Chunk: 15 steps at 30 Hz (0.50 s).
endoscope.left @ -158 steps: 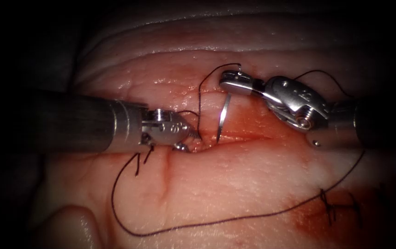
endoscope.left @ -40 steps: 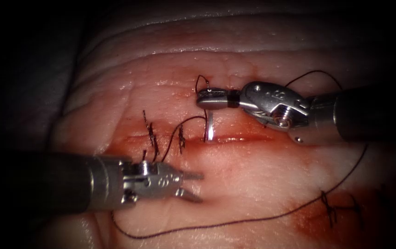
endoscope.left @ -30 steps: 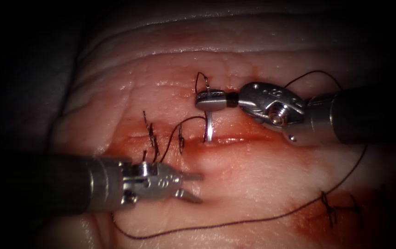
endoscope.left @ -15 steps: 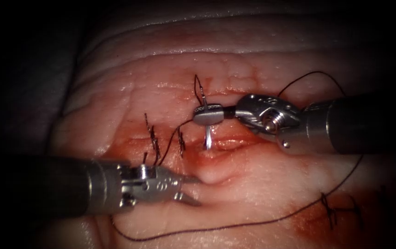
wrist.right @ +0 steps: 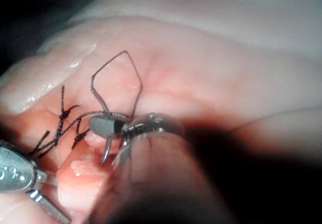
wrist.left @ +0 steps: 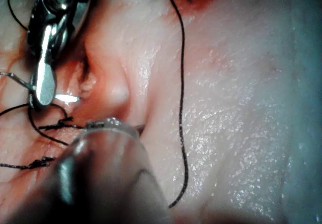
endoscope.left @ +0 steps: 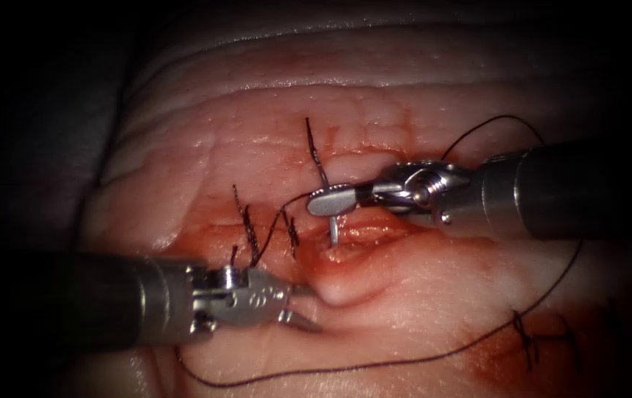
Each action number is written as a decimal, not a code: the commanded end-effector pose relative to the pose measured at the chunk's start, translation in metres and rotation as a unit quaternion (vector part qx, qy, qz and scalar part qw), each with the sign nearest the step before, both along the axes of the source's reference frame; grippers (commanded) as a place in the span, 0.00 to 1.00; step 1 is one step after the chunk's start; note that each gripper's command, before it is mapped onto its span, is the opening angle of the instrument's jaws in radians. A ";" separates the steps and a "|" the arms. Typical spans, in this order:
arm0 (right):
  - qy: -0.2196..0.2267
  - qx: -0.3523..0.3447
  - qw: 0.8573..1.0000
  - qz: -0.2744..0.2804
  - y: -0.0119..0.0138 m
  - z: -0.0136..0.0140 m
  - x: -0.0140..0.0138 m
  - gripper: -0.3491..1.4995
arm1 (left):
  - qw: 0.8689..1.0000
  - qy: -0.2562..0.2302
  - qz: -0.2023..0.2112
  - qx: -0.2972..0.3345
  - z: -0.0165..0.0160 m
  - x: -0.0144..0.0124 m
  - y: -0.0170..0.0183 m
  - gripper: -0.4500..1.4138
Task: Wound Closure
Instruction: Throw the needle through the skin below the incision using the right tool.
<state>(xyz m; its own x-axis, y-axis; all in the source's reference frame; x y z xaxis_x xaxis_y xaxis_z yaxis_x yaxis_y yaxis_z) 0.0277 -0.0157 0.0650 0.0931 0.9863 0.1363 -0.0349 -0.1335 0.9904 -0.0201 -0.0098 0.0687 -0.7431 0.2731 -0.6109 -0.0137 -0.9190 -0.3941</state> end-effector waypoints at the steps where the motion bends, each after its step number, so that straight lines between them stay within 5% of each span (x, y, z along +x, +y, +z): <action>1: 0.001 0.001 1.000 0.003 -0.0008 0.0000 0.0011 0.00 | 1.000 0.000 0.000 0.000 0.0006 -0.0006 -0.0002 0.32; 15: -0.002 0.095 0.995 0.010 -0.0024 -0.0016 0.0012 0.00 | 1.000 -0.002 0.002 0.000 0.0008 -0.0002 -0.0001 0.31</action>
<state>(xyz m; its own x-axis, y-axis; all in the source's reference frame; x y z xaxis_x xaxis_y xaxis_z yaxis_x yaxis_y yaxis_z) 0.0283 -0.0180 0.0629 0.0716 0.9436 0.3233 -0.0373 -0.3214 0.9462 -0.0197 -0.0096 0.0690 -0.7426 0.2709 -0.6125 -0.0103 -0.9191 -0.3940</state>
